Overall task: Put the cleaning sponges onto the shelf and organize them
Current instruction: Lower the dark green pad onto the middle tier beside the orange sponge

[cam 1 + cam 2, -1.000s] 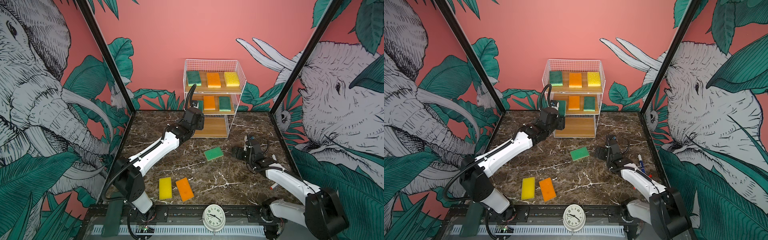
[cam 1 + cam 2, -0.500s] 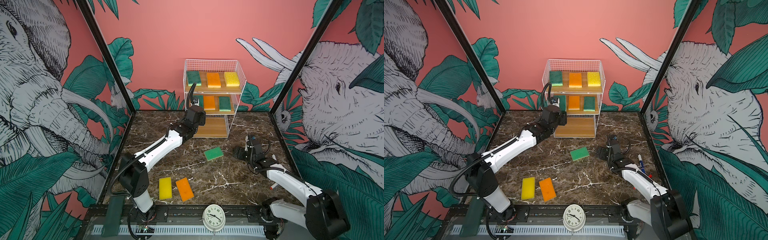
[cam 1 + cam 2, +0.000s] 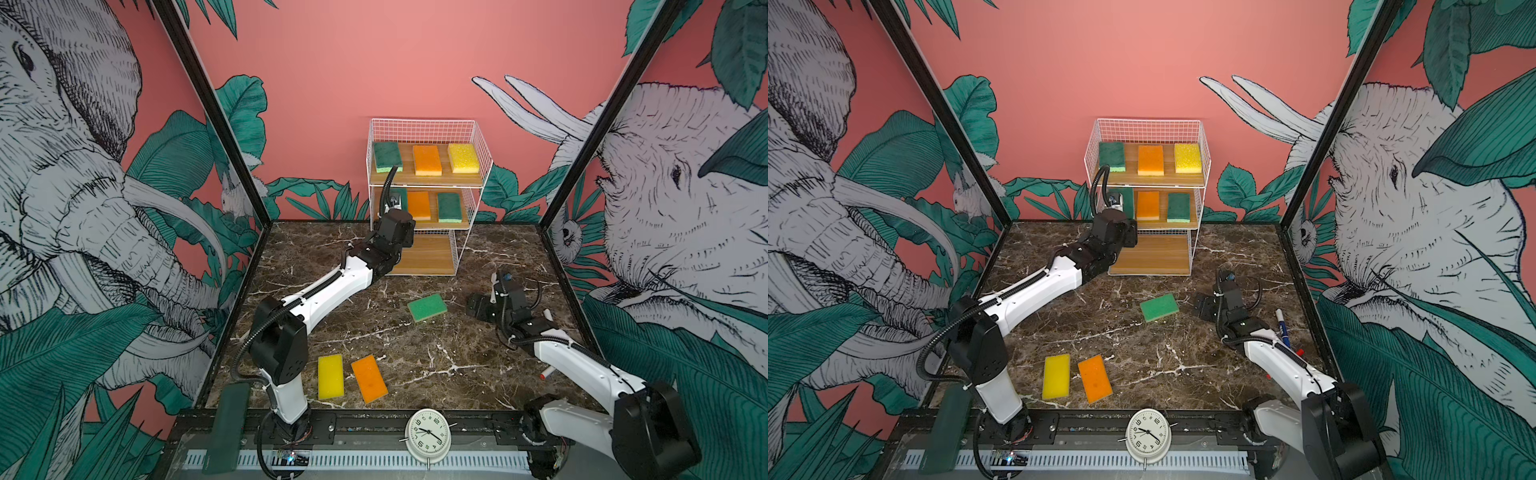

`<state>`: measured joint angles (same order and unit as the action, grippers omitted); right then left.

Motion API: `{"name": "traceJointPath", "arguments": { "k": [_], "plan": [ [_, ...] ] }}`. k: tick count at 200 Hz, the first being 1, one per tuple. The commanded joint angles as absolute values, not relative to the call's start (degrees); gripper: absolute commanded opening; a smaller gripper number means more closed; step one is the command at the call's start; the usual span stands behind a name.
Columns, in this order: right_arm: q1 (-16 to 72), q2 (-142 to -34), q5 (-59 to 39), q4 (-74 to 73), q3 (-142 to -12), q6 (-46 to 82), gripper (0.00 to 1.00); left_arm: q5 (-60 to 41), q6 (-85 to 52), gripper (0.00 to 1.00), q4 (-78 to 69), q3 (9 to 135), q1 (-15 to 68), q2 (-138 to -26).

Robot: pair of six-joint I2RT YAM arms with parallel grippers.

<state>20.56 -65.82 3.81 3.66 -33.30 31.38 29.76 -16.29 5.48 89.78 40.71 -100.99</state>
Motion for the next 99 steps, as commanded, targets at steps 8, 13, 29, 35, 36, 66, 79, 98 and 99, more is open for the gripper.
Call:
{"name": "traceJointPath", "arguments": {
  "k": [8, 13, 29, 35, 36, 66, 79, 98, 99],
  "plan": [
    [20.0, -64.7, 3.8, 1.9, -32.7, 30.9, 0.93, 32.6, -15.7, 0.66, 3.5, 91.9, 40.5, -100.7],
    [20.0, -64.7, 3.7, 1.8, -32.7, 30.9, 0.93, 32.7, -15.6, 0.66, 3.6, 92.0, 40.5, -100.9],
    [20.0, -64.8, 3.5, 1.5, -32.7, 31.0, 0.93, 33.6, -15.6, 0.66, 4.3, 92.5, 40.5, -101.3],
    [20.0, -64.8, 3.5, 1.5, -32.5, 31.0, 0.93, 33.8, -15.5, 0.66, 4.4, 92.6, 40.5, -101.5],
    [20.0, -64.8, 3.5, 1.5, -32.6, 31.0, 0.93, 33.8, -15.5, 0.66, 4.4, 92.6, 40.5, -101.5],
    [19.9, -64.8, 3.2, 1.1, -32.4, 31.3, 0.93, 34.5, -15.1, 0.66, 4.8, 93.3, 40.5, -102.4],
    [19.9, -64.8, 3.2, 1.1, -32.3, 31.3, 0.93, 34.9, -15.0, 0.66, 5.3, 93.8, 40.5, -103.0],
    [19.9, -64.7, 3.1, 1.1, -32.2, 31.3, 0.93, 35.2, -14.9, 0.67, 5.9, 94.5, 40.5, -103.8],
    [19.9, -64.7, 3.2, 1.1, -32.3, 31.3, 0.93, 35.2, -14.9, 0.67, 5.9, 94.6, 40.5, -103.8]
  ]
}}
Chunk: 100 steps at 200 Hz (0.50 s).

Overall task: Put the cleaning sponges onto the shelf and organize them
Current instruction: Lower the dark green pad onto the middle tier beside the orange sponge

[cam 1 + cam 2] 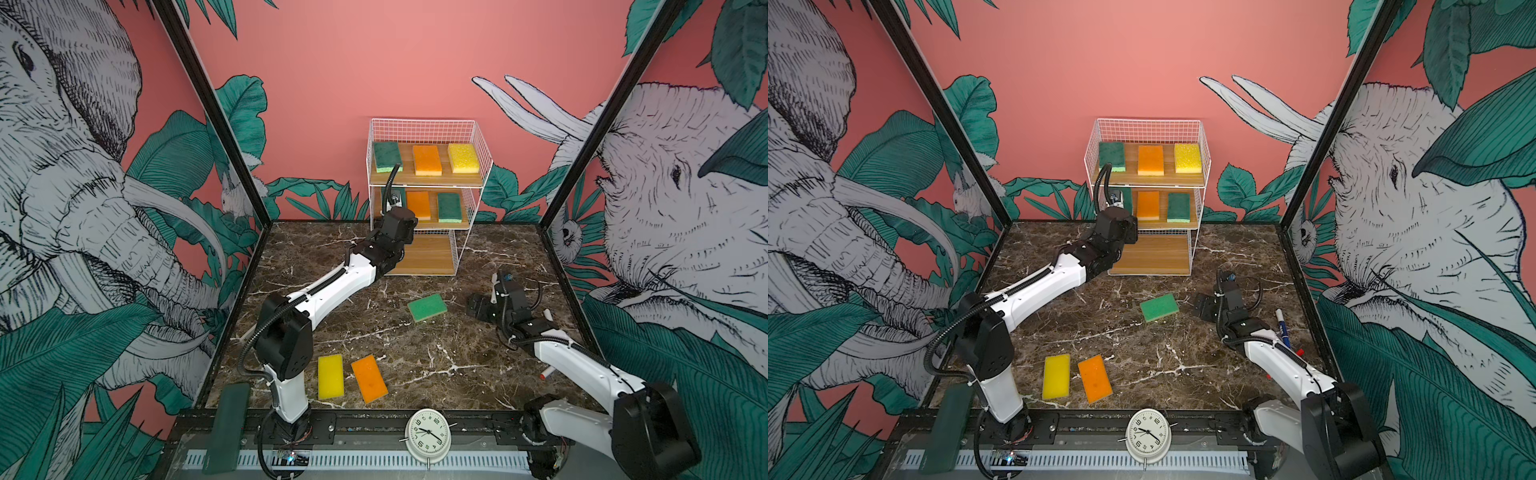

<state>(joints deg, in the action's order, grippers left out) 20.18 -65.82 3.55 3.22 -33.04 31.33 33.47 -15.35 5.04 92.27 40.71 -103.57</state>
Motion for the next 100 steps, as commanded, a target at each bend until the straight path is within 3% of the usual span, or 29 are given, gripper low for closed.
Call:
{"name": "traceJointPath", "arguments": {
  "k": [1, 100],
  "plan": [
    [19.9, -64.7, 3.2, 1.1, -32.3, 31.4, 0.93, 35.2, -14.9, 0.67, 6.0, 94.6, 40.5, -103.9],
    [19.9, -65.4, 2.6, 0.2, -32.0, 31.6, 0.93, 38.1, -15.9, 0.71, 9.0, 95.9, 40.5, -105.4]
  ]
}}
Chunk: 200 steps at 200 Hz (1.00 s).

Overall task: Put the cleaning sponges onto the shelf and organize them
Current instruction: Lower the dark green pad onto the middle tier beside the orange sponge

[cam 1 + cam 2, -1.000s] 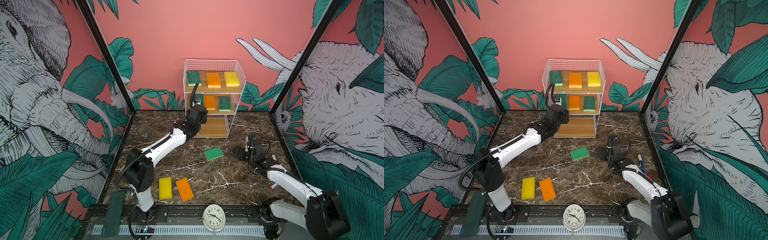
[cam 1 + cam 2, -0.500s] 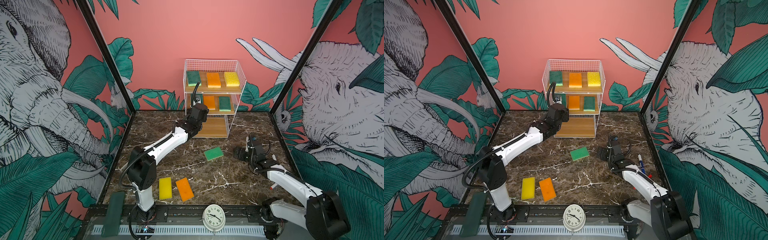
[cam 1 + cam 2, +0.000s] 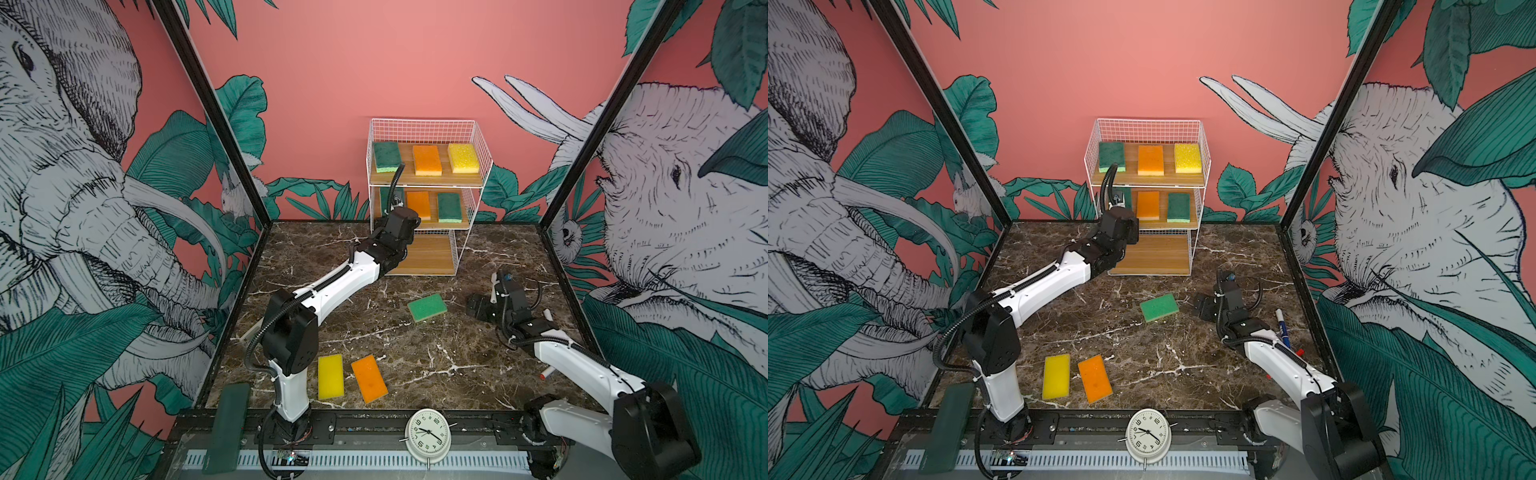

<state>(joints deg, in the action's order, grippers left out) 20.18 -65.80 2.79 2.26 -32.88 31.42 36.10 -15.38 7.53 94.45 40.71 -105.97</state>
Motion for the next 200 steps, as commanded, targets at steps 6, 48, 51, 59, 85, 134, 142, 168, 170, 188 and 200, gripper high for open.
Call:
{"name": "traceJointPath", "arguments": {
  "k": [6, 48, 51, 59, 85, 134, 142, 168, 170, 188, 200],
  "plan": [
    [19.8, -65.5, 2.6, 0.1, -32.0, 31.6, 0.93, 38.2, -16.0, 0.72, 9.2, 96.0, 40.5, -105.5],
    [19.8, -65.5, 2.6, 0.0, -31.9, 31.6, 0.93, 39.3, -16.6, 0.75, 10.4, 95.7, 40.5, -105.4],
    [19.9, -65.5, 2.6, 0.0, -31.9, 31.7, 0.93, 39.3, -16.6, 0.75, 10.6, 95.8, 40.5, -105.4],
    [19.9, -65.5, 2.6, 0.0, -31.9, 31.6, 0.93, 39.4, -16.6, 0.76, 10.8, 95.7, 40.5, -105.4],
    [19.8, -65.4, 2.5, 0.0, -31.9, 31.7, 0.93, 39.7, -16.4, 0.76, 10.9, 95.5, 40.5, -105.1],
    [19.8, -65.0, 2.4, 0.2, -31.9, 31.8, 0.93, 39.2, -16.1, 0.76, 10.7, 95.0, 40.5, -104.1],
    [19.8, -64.9, 2.5, 0.3, -31.8, 31.8, 0.93, 38.8, -16.2, 0.76, 10.5, 94.7, 40.5, -103.7],
    [19.8, -64.9, 2.6, 0.4, -31.6, 31.7, 0.93, 36.6, -16.1, 0.77, 10.2, 94.0, 40.5, -101.9],
    [19.7, -65.0, 2.7, 0.5, -31.6, 31.7, 0.93, 36.4, -16.1, 0.77, 10.3, 94.0, 40.5, -101.7],
    [19.8, -65.1, 2.1, 0.7, -31.6, 32.0, 0.93, 34.8, -16.1, 0.77, 10.5, 93.4, 40.5, -100.2],
    [19.9, -64.7, 1.8, 0.6, -31.5, 32.4, 0.93, 34.1, -16.4, 0.77, 10.6, 92.9, 40.5, -99.2]
  ]
}}
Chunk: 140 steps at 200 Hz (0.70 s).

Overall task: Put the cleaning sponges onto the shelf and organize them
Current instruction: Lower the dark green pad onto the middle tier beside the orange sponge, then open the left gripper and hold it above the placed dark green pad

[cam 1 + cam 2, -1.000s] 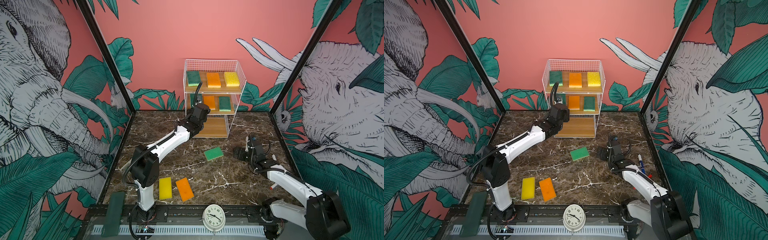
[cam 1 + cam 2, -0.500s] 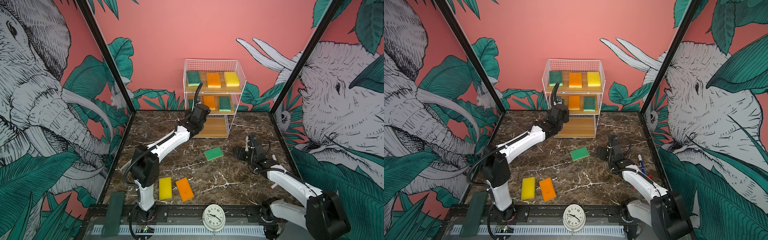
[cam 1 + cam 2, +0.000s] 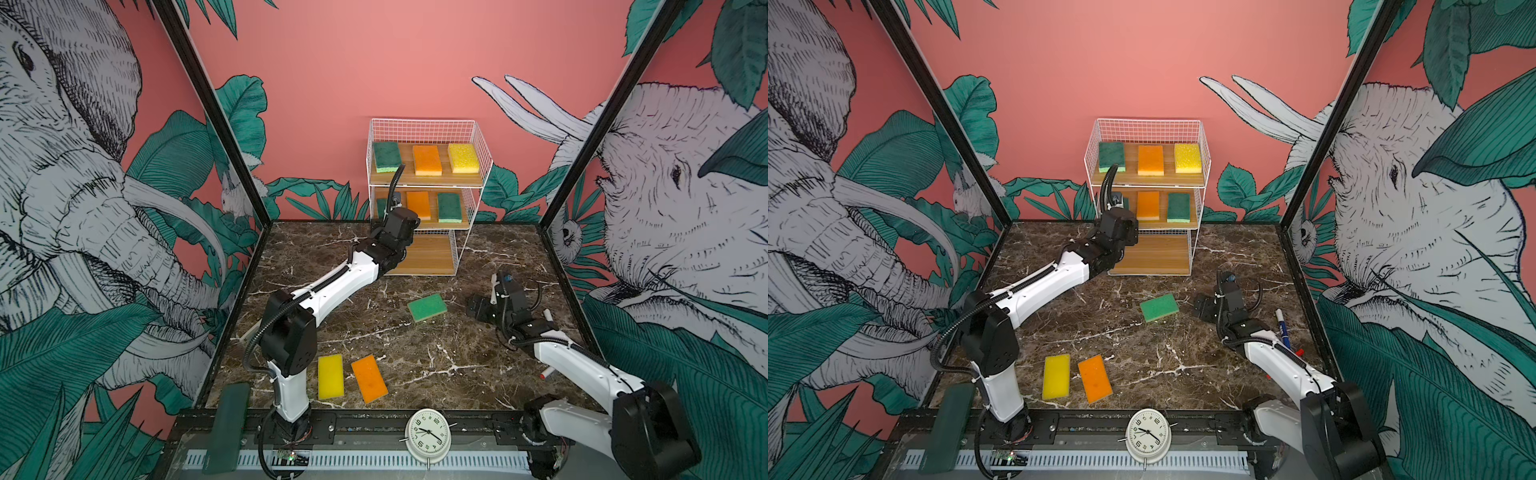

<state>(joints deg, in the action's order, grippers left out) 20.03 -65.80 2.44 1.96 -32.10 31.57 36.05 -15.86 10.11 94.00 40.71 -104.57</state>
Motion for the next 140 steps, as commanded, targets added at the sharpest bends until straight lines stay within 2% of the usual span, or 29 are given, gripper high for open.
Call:
{"name": "traceJointPath", "arguments": {
  "k": [1, 77, 122, 140],
  "plan": [
    [19.9, -64.7, 1.8, 0.6, -31.5, 32.4, 0.93, 34.1, -16.5, 0.77, 10.6, 92.8, 40.5, -99.1],
    [19.8, -61.0, 2.5, 3.2, -31.3, 32.3, 0.93, 32.1, -18.7, 0.76, 11.2, 86.2, 40.5, -91.1],
    [19.8, -60.1, 2.4, 3.7, -31.2, 32.3, 0.93, 27.7, -21.7, 0.68, 13.9, 82.9, 40.5, -87.3],
    [19.8, -60.0, 2.4, 3.7, -31.2, 32.3, 0.93, 23.9, -23.2, 0.67, 13.9, 81.6, 40.5, -86.0]
  ]
}}
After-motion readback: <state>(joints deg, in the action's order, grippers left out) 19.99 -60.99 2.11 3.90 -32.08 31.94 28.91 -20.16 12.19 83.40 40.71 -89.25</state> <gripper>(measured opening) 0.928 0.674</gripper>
